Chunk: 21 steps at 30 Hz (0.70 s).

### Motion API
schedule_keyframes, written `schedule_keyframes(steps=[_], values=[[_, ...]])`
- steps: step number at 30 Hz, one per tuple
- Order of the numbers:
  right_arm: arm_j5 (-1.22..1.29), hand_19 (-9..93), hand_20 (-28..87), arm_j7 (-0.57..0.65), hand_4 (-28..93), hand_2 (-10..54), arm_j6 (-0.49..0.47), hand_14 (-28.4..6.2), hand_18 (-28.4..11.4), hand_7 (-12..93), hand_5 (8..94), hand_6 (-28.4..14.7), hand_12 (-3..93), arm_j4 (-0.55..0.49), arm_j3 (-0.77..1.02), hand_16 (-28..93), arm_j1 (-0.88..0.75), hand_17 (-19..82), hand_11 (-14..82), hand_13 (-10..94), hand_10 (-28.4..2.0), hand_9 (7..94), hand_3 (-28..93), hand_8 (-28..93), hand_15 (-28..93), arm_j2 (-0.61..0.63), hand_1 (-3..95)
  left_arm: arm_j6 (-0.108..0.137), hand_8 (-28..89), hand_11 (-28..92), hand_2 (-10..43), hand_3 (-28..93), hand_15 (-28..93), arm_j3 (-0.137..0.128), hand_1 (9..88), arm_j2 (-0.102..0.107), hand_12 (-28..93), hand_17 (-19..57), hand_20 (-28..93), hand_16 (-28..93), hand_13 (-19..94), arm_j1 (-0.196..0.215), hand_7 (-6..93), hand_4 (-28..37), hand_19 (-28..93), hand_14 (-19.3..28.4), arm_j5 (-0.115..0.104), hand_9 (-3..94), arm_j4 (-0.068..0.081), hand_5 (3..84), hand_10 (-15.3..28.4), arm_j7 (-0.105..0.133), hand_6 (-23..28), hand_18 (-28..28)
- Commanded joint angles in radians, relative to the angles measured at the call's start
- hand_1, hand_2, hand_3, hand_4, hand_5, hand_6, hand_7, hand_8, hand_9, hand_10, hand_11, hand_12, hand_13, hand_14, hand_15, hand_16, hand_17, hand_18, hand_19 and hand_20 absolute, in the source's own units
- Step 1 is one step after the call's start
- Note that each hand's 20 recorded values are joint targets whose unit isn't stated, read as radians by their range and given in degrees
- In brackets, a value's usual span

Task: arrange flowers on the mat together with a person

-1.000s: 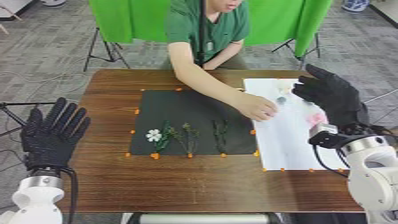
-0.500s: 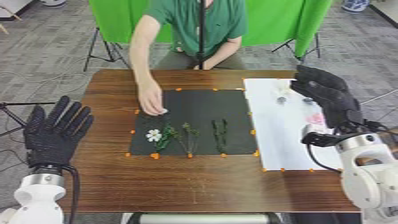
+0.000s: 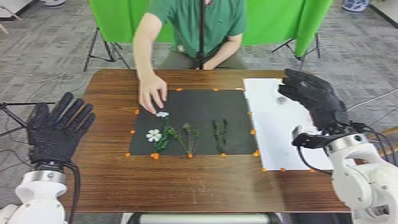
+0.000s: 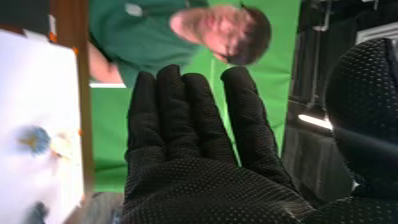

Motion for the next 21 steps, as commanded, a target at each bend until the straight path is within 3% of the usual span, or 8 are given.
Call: schedule_keyframes(steps=[1, 9, 13, 16, 21], values=[[-0.021, 23, 19, 0.013, -24, -7.5, 0.017, -13.4, -11.8, 16, 41.6, -3.6, 18.9, -0.001, -0.011, 25, 0.021, 18, 5.7, 33, -16.6, 40.2, 74, -10, 16, 0.027, 29.4, 0.009, -9, 18, 12.8, 68, 30, 0.001, 25.6, 0.006, 10, -5.0, 15, -5, 30, 0.015, 11.5, -28.3, 32, 15.0, 0.004, 37.3, 0.000, 41.1, 14.7, -0.006, 7.6, 14.4], [-0.075, 23, 18, 0.023, -24, -7.3, 0.015, -13.5, -12.0, 16, 41.4, -3.6, 19.1, -0.005, -0.012, 25, 0.017, 18, 5.6, 33, -16.5, 40.1, 73, -10, 16, 0.041, 29.8, 0.007, -9, 18, 12.8, 68, 30, 0.000, 25.6, -0.008, 10, -5.0, 14, -5, 30, 0.021, 11.4, -28.3, 32, 15.0, 0.010, 37.2, -0.003, 41.1, 14.7, 0.002, 7.5, 14.4], [-0.258, 23, 18, 0.068, -24, -7.7, 0.070, -13.3, -12.1, 16, 41.1, -3.6, 18.9, -0.016, -0.005, 24, 0.009, 17, 5.0, 30, -16.4, 38.3, 74, -10, 13, 0.078, 30.1, 0.009, -9, 18, 12.9, 68, 30, -0.008, 25.8, -0.019, 10, -5.0, 14, -5, 30, 0.032, 11.4, -28.3, 32, 15.1, 0.007, 37.2, -0.005, 41.1, 14.7, 0.004, 7.5, 14.4], [-0.469, 23, 16, 0.126, -24, -8.3, 0.125, -11.5, -11.8, 16, 39.5, -3.2, 17.5, -0.027, 0.013, 21, -0.014, 17, 3.0, 27, -13.4, 35.7, 74, -10, 6, 0.110, 30.1, 0.010, -9, 18, 12.9, 68, 30, -0.003, 25.6, -0.017, 10, -5.0, 14, -5, 29, 0.030, 11.5, -28.3, 32, 15.1, 0.005, 37.2, -0.003, 41.1, 14.7, 0.001, 7.5, 14.4], [-0.836, 24, 15, 0.233, -24, -9.1, 0.061, -10.4, -11.0, 15, 37.1, -2.6, 16.1, 0.023, 0.051, 19, -0.026, 14, 2.0, 24, -12.8, 32.7, 75, -10, 2, 0.128, 30.1, 0.009, -9, 18, 12.9, 68, 30, 0.002, 25.7, -0.017, 10, -5.1, 14, -5, 29, 0.030, 11.6, -28.3, 32, 15.0, 0.002, 37.2, -0.002, 41.0, 14.7, 0.002, 7.4, 14.4]])
